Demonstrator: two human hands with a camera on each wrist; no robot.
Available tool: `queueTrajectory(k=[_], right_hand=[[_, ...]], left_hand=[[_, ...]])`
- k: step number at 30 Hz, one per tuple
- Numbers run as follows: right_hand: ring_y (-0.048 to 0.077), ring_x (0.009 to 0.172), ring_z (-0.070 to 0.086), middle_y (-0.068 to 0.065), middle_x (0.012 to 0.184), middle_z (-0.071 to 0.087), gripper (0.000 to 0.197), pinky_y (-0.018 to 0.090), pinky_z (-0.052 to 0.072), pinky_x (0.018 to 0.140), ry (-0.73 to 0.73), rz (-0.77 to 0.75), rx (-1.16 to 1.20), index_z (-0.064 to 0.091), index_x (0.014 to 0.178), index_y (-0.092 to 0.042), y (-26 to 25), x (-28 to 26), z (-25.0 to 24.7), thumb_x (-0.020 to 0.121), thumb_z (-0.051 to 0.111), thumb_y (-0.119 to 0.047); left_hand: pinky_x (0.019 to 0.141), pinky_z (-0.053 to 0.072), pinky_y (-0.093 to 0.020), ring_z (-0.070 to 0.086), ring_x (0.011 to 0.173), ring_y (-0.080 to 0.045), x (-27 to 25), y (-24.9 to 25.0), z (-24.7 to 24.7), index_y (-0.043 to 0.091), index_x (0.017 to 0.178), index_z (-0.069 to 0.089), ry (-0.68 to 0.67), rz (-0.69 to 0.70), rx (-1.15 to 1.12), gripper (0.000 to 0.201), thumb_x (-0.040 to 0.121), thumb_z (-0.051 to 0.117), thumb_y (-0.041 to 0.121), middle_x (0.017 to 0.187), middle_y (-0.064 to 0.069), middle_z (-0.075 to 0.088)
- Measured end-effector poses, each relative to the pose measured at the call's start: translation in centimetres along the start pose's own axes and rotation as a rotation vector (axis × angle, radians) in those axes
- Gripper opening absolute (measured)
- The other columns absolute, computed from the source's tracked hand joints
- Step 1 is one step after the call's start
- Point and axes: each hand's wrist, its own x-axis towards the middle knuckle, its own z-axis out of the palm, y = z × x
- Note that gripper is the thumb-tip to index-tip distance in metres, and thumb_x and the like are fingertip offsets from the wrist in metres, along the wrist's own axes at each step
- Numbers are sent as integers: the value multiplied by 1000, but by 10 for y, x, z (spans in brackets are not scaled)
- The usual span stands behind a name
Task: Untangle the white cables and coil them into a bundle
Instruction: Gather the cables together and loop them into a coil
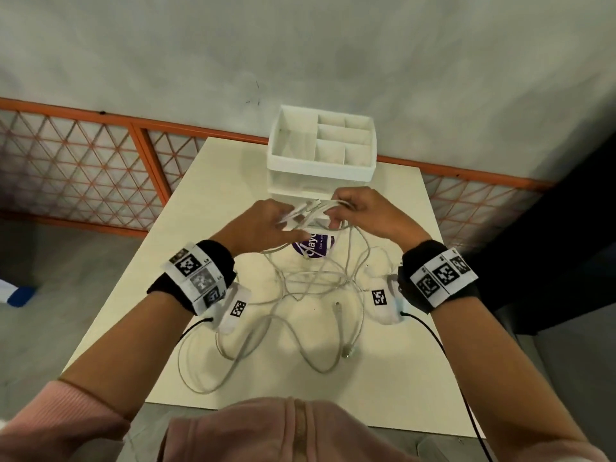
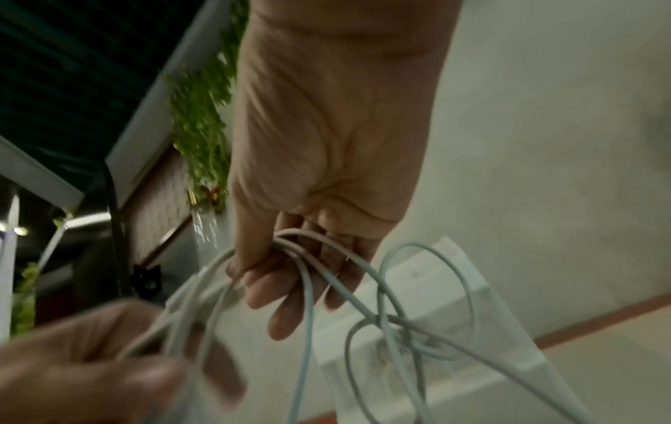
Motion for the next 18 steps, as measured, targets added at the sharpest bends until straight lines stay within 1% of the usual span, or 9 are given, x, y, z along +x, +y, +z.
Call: queueTrajectory(k=[2, 3, 5, 6, 9, 12, 15, 16, 18], right_hand=[[17, 68, 65, 0, 63, 67, 15, 29, 46, 71, -8, -4, 78, 63, 86, -4, -10, 0, -6, 89, 62, -18], [15, 62, 63, -3, 58, 64, 17, 26, 44, 67, -13, 8, 106, 62, 83, -5, -9, -1, -8, 89, 63, -21], [14, 58, 58, -5, 52, 61, 24, 27, 43, 68, -53, 51, 137, 59, 78, -8, -1, -5, -12, 88, 64, -29], [15, 59, 58, -4, 53, 61, 24, 31, 43, 71, -83, 77, 135, 59, 77, -11, 7, -6, -12, 88, 64, -31], [16, 68, 60, 0, 62, 63, 18, 35, 44, 79, -147, 167, 49, 62, 78, -18, 31, -10, -10, 87, 64, -33], [14, 80, 63, 1, 81, 68, 14, 30, 45, 82, -186, 211, -92, 61, 89, -13, 41, -6, -12, 91, 60, -27], [8, 83, 60, -7, 83, 68, 13, 21, 40, 72, -193, 224, -237, 62, 91, -12, 41, -4, -23, 93, 58, -24], [7, 82, 60, -6, 83, 70, 15, 18, 39, 70, -185, 229, -230, 62, 92, -11, 41, -5, -28, 92, 58, -25], [7, 76, 64, -2, 78, 71, 21, 15, 42, 69, -155, 221, -137, 64, 93, -6, 39, -7, -34, 92, 58, -27]], left_hand=[[49, 34, -12, 44, 42, -1, 3, 0, 3, 9, 79, 66, 32, 23, -48, 20, 86, 66, 28, 51, 6, 49], [48, 34, -11, 44, 42, -1, 2, 0, 1, 13, 77, 67, 70, 52, -69, 17, 89, 63, 25, 51, 8, 49], [45, 32, -10, 42, 40, -2, 3, 3, -10, 24, 73, 63, 203, 108, -115, 18, 90, 61, 23, 50, 8, 45], [44, 31, -10, 41, 39, -3, 3, 5, -18, 23, 72, 62, 278, 111, -128, 19, 90, 60, 23, 48, 8, 43], [47, 32, -8, 46, 42, 1, 7, 4, -30, 12, 76, 66, 444, 106, -83, 19, 91, 61, 23, 48, 10, 43], [48, 31, -11, 45, 44, 0, 10, -2, -21, 6, 77, 67, 516, 93, -45, 26, 92, 59, 25, 46, 9, 40], [50, 33, -17, 44, 44, -7, 11, -13, -15, 5, 79, 68, 594, 61, -67, 34, 91, 56, 34, 46, 1, 42], [53, 38, -26, 47, 46, -11, 11, -17, -15, 6, 80, 69, 604, 44, -61, 35, 91, 55, 36, 48, -3, 45], [59, 44, -37, 56, 58, -31, 11, -27, -19, 10, 80, 69, 566, -37, -3, 33, 91, 56, 38, 56, -8, 54]])
